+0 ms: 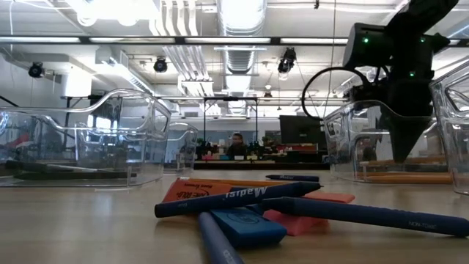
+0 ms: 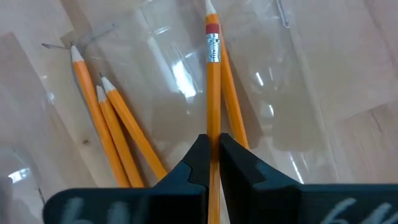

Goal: Sort crayons/erasers/pens/pencils in bins
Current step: Put the orange pencil into the middle right transparent bin, then put the blue crayon into the top transparent bin

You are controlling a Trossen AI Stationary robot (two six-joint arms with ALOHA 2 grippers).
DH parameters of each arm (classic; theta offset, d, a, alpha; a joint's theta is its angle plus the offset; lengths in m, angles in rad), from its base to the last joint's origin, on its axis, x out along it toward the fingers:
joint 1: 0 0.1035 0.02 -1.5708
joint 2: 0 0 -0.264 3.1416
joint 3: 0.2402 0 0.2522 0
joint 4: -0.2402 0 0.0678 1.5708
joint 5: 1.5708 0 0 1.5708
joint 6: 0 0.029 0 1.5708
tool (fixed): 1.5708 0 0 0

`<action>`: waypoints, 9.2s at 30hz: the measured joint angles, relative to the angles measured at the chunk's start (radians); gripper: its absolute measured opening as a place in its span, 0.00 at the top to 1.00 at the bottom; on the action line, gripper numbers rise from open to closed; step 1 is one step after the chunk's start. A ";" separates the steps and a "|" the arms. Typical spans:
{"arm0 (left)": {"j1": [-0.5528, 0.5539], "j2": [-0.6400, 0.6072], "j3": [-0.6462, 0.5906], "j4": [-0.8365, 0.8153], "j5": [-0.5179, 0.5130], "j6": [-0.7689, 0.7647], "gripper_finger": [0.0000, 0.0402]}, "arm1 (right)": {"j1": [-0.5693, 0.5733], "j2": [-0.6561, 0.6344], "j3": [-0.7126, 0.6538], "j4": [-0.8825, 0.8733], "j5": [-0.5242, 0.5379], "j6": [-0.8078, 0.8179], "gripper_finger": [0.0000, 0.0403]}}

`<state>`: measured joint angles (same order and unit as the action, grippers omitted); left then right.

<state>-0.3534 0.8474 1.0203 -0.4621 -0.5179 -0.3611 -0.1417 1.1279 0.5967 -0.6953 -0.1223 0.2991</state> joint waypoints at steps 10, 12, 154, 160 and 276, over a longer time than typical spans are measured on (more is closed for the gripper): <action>0.000 0.000 0.000 0.000 -0.001 0.000 0.72 | 0.000 0.000 -0.007 0.015 0.019 -0.009 0.93; 0.000 0.000 0.000 0.000 -0.001 0.001 0.72 | 0.000 0.001 -0.008 0.017 0.030 -0.010 0.89; 0.139 0.182 -0.009 0.271 0.006 0.162 0.72 | 0.114 0.383 0.997 0.463 0.175 -0.180 0.96; 0.140 0.205 -0.006 0.298 0.013 0.161 0.72 | 0.116 0.380 1.000 0.469 0.142 -0.191 0.96; 0.925 0.552 -0.227 -0.175 0.307 -0.156 0.87 | 0.243 0.735 0.888 0.012 0.226 0.401 0.57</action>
<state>0.5720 1.3998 0.7931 -0.6373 -0.2104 -0.5175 0.1008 1.8631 1.4849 -0.6834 0.1040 0.6998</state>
